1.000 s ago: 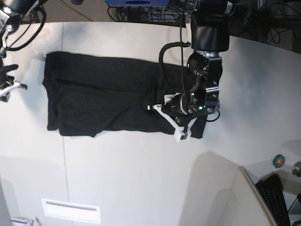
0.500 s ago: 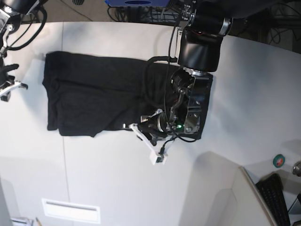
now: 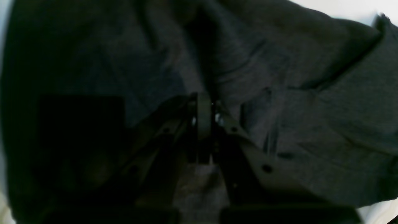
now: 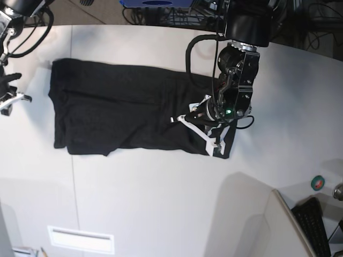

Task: Layout the t-shirt on the table in an organized manner, then fold the t-shirt properly
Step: 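Press and smooth the folded end with the left gripper, then release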

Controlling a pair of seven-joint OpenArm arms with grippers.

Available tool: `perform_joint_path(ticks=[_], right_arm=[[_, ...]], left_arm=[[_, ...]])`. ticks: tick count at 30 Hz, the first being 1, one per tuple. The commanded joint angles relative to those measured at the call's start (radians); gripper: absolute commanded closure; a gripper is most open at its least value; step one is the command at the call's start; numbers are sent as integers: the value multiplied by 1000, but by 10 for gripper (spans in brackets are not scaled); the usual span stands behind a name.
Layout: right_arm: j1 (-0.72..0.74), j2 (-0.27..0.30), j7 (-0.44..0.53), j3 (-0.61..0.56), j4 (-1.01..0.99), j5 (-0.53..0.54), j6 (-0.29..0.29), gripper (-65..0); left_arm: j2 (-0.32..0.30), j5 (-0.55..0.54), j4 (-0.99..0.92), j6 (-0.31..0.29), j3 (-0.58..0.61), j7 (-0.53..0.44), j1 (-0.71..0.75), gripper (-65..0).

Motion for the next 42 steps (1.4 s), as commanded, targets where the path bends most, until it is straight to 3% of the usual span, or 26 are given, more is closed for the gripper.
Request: perform_joint_path(ticks=[1,6,15,19,24,31,33,37,39,42], right_arm=[[10,15,24,0,14,8,-3,0],[12,15,24,3,14,8,-3,0],[10,15,24,7,14,8,-3,0],[10,15,24,5,14,8,-3,0],[14,15,24,2,12,8,-3,0],[33,-8,24,0,12,8,-3,-20],[47,-17,24,0,12,10,-3,-146],[56,-51,24,0,14,10,-3,-320],[69,-62,23,0,6,42,-3,-365],[70,-59,6,0,-31,148,-3,-369]], left_arm=[[-1,1,-9,4,-3,-27,-35,0],[43,1,-157,4,-1,-78,-115,0],[140,1,-295,4,10,-84,-224,0],[164,-3,-343,-10,10,-141,-253,0],[158,-182,-315,-7,53,-138,-267,0],[-70,-423,-42,-2,48,-86,-89,0],[-118,-463,25,-2,48,-86,-34,0],[-195,-451,73,29,48,-92,51,0],[-218,-428,67,32,48,-93,80,0],[-224,-405,67,32,48,-93,112,0]])
